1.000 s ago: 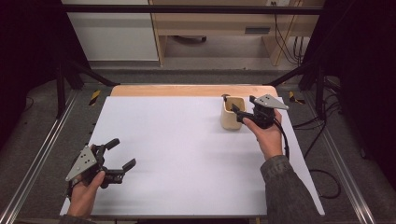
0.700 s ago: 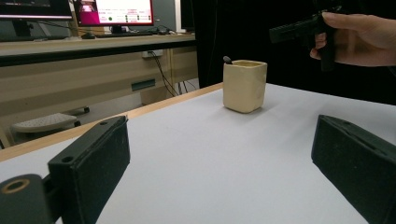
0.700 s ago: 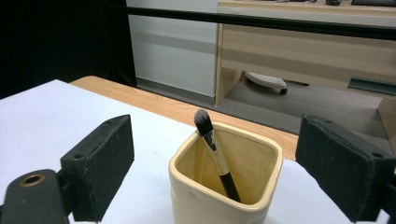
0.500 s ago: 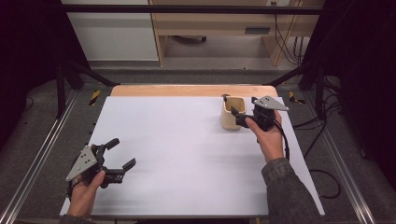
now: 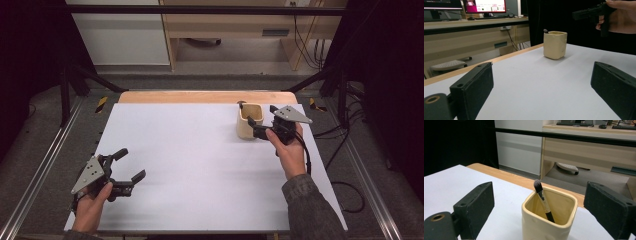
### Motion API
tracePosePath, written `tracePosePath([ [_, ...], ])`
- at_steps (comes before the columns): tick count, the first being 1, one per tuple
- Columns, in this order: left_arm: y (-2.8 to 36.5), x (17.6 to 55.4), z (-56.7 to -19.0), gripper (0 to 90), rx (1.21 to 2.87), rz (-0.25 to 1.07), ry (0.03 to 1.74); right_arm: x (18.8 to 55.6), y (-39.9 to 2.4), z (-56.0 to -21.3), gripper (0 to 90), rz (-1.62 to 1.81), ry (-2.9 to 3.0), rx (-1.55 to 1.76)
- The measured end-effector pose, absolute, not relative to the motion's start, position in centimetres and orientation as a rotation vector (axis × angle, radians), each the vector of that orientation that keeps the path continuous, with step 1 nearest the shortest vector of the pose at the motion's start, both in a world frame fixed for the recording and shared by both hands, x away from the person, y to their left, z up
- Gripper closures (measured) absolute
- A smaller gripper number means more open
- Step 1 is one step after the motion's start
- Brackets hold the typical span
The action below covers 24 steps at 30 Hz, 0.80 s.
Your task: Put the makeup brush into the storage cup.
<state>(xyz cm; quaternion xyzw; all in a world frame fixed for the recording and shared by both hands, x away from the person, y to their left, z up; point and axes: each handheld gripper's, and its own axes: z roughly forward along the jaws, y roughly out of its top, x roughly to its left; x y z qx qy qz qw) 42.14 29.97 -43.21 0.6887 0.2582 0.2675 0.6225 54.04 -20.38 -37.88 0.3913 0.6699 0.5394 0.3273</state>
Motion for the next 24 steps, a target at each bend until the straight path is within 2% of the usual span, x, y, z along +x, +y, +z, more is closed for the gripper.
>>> tracePosePath([
  [24,29.8,42.1,-43.3,4.7,1.589,0.617,0.574,52.4,-20.1,-38.1,9.4,1.437,1.757,0.992],
])
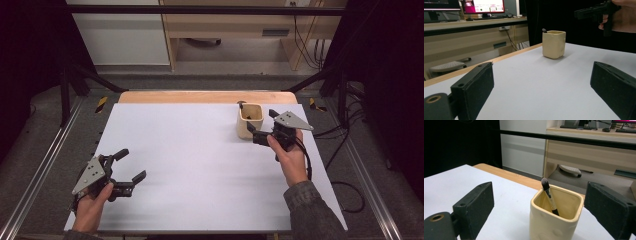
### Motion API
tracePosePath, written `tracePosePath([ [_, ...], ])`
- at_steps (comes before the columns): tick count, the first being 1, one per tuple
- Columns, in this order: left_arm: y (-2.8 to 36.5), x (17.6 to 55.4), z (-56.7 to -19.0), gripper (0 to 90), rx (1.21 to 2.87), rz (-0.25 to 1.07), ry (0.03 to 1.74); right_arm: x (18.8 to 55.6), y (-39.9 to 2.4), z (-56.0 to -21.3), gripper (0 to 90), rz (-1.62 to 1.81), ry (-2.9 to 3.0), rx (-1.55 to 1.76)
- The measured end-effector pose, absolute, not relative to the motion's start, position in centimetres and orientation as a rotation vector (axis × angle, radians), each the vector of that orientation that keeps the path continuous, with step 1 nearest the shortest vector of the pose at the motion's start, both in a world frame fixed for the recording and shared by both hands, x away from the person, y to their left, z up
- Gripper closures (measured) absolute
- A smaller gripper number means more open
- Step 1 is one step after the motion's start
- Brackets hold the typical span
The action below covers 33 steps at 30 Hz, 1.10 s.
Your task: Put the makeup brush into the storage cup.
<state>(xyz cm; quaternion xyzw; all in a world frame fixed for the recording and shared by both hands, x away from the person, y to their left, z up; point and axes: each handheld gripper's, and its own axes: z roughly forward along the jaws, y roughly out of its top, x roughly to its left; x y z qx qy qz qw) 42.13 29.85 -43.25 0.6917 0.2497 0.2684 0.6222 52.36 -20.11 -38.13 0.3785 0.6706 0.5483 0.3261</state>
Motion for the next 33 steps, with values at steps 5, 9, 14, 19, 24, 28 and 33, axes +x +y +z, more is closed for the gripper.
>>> tracePosePath([
  [5,29.9,42.1,-43.2,4.7,1.588,0.619,0.571,52.1,-20.5,-38.1,9.2,1.455,1.751,0.991],
  [9,29.9,42.1,-43.3,4.7,1.594,0.619,0.566,51.8,-20.6,-38.1,9.0,1.46,1.75,0.988],
  [14,29.9,42.1,-43.3,4.7,1.592,0.619,0.562,51.3,-20.9,-38.2,8.9,1.444,1.762,0.961],
  [19,29.9,42.1,-43.2,4.7,1.591,0.618,0.563,50.8,-21.0,-38.2,8.9,1.451,1.76,0.95],
  [24,29.9,42.1,-43.3,4.6,1.59,0.618,0.56,50.2,-21.2,-38.2,8.8,1.454,1.76,0.948],
  [28,29.9,42.1,-43.3,4.6,1.59,0.619,0.56,50.0,-21.4,-38.3,8.7,1.456,1.757,0.945],
  [33,29.9,42.1,-43.3,4.6,1.59,0.618,0.56,49.6,-21.6,-38.3,8.6,1.459,1.753,0.944],
])
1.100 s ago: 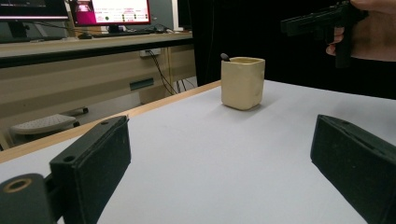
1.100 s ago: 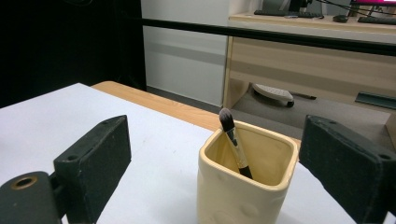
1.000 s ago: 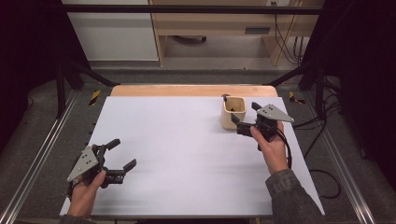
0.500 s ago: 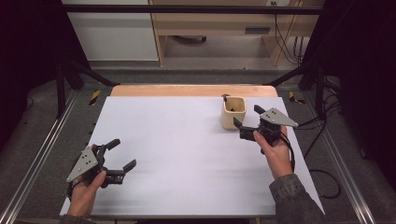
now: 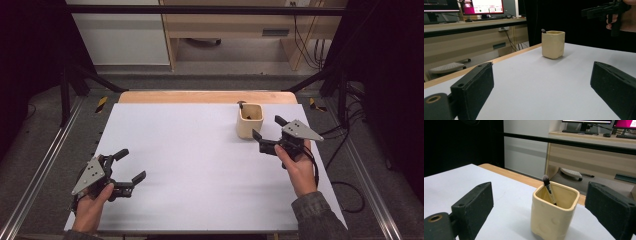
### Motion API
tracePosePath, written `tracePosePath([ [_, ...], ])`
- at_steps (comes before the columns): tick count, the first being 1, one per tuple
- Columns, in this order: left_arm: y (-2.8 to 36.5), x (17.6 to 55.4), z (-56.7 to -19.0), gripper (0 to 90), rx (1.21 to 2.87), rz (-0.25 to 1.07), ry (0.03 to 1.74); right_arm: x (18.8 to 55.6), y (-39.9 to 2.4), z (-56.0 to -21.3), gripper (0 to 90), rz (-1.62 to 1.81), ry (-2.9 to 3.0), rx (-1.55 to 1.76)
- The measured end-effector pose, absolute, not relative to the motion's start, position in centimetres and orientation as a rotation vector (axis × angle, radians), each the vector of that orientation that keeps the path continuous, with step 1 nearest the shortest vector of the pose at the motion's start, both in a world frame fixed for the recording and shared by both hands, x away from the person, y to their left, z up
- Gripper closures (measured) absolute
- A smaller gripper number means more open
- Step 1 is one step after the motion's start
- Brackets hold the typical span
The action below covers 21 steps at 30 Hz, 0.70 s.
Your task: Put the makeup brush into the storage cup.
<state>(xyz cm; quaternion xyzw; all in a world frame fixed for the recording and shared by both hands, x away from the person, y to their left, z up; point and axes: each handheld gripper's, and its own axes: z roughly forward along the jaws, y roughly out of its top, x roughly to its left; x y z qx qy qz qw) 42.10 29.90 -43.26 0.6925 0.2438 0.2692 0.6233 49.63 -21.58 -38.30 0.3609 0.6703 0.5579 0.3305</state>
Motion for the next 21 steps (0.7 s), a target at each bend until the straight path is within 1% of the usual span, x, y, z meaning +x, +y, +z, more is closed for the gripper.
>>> tracePosePath([
  [21,29.9,42.1,-43.3,4.6,1.59,0.618,0.558,47.9,-22.3,-39.6,8.3,1.462,1.748,0.909],
])
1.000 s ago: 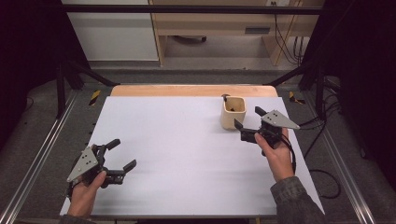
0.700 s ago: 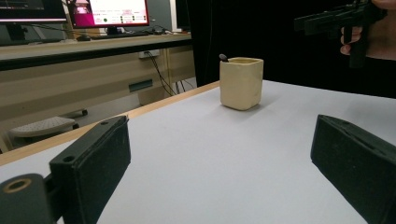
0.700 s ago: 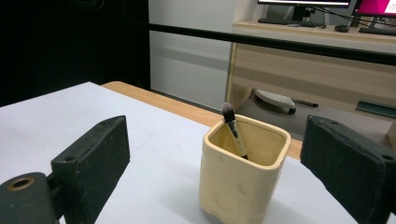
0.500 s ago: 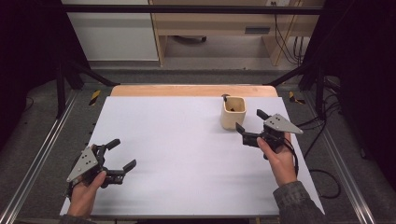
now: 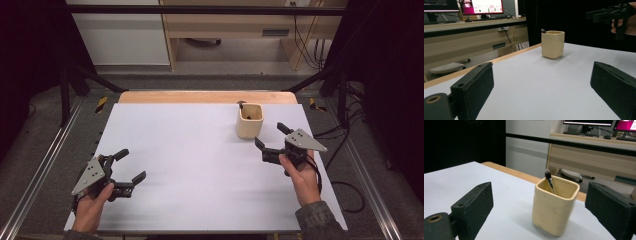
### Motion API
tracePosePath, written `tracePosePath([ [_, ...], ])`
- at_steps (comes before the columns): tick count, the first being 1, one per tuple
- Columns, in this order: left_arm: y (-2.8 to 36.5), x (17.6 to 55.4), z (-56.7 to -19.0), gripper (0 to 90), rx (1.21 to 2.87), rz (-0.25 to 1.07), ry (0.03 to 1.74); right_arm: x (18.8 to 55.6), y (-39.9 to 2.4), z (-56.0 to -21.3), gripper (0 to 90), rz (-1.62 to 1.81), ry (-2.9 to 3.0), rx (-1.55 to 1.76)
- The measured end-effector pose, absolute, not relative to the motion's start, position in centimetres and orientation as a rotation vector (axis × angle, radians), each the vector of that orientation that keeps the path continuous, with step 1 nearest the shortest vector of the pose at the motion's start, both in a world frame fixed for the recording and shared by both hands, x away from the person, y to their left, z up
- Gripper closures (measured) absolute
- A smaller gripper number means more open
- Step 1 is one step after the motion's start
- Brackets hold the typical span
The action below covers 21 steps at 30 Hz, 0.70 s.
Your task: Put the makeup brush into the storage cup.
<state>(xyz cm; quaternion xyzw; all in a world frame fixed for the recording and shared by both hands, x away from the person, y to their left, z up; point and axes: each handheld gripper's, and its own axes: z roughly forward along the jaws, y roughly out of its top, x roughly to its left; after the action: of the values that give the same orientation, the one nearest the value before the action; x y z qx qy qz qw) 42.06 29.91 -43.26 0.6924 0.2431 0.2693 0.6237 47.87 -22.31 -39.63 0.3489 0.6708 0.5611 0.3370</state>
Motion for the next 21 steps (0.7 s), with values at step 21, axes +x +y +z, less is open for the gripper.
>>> tracePosePath([
  [21,30.1,42.1,-43.3,4.6,1.591,0.62,0.57,45.7,-23.4,-41.7,8.7,1.444,1.77,0.885],
])
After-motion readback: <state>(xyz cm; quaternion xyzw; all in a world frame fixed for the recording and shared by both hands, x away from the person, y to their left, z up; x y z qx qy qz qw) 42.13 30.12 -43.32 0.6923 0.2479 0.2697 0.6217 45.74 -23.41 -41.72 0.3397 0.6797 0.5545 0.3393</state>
